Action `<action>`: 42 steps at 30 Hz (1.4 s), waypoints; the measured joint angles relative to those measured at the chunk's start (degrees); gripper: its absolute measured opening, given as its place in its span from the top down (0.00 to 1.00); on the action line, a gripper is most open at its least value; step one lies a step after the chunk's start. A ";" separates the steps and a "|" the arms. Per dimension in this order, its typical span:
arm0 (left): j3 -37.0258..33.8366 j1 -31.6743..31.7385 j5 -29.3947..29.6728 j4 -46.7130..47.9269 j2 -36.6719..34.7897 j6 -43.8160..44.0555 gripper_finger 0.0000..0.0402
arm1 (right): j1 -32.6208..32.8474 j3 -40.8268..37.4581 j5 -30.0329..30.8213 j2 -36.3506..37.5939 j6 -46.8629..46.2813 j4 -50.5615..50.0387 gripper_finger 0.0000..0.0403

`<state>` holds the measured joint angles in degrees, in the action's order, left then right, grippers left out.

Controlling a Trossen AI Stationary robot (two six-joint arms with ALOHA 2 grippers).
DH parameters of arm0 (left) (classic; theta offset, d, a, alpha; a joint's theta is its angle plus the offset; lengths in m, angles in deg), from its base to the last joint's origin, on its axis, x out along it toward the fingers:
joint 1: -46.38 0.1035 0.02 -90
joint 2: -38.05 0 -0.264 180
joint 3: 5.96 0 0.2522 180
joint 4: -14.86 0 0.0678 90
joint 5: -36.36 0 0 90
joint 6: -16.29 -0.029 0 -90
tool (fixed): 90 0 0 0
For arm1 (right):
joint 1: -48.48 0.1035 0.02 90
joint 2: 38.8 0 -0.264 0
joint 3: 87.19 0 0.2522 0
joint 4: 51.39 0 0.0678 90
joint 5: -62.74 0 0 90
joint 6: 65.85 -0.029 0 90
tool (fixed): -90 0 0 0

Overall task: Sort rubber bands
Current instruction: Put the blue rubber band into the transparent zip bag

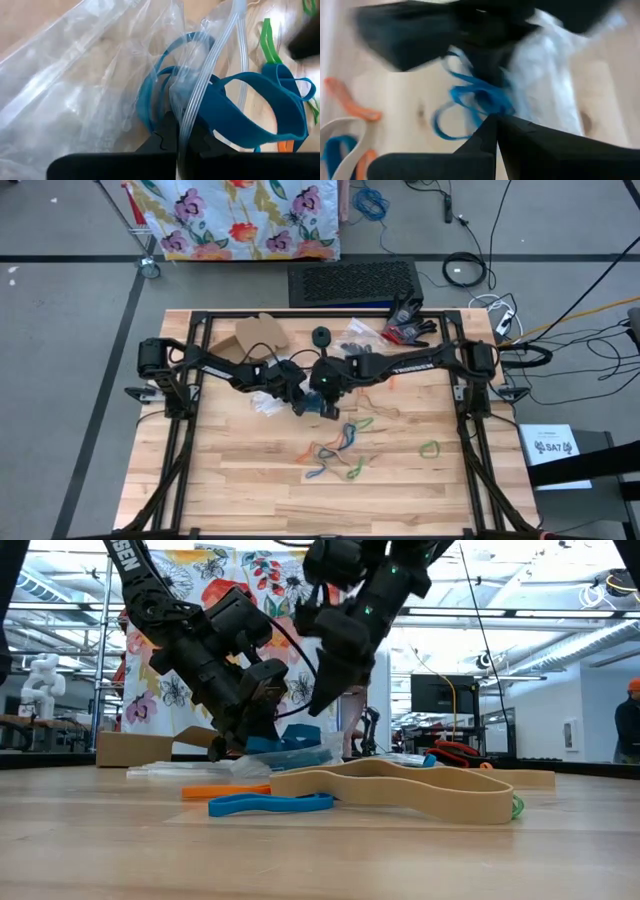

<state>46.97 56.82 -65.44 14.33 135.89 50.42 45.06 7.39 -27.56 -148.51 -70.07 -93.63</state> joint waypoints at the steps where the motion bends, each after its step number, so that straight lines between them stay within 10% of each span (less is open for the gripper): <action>1: -0.01 0.12 -0.23 0.02 0.00 0.02 1.00 | 0.61 0.00 -0.02 0.15 0.98 -0.29 1.00; 19: -0.01 1.12 -1.65 -0.24 0.00 1.56 1.00 | 4.80 -0.02 -9.98 -3.23 11.49 3.14 0.93; 42: -0.16 1.07 -5.18 -1.04 0.04 2.81 1.00 | 2.51 -0.03 -1.06 -7.00 21.34 3.83 0.78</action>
<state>46.80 57.89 -70.62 13.30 135.93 53.23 47.57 7.36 -28.62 -155.51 -48.73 -89.81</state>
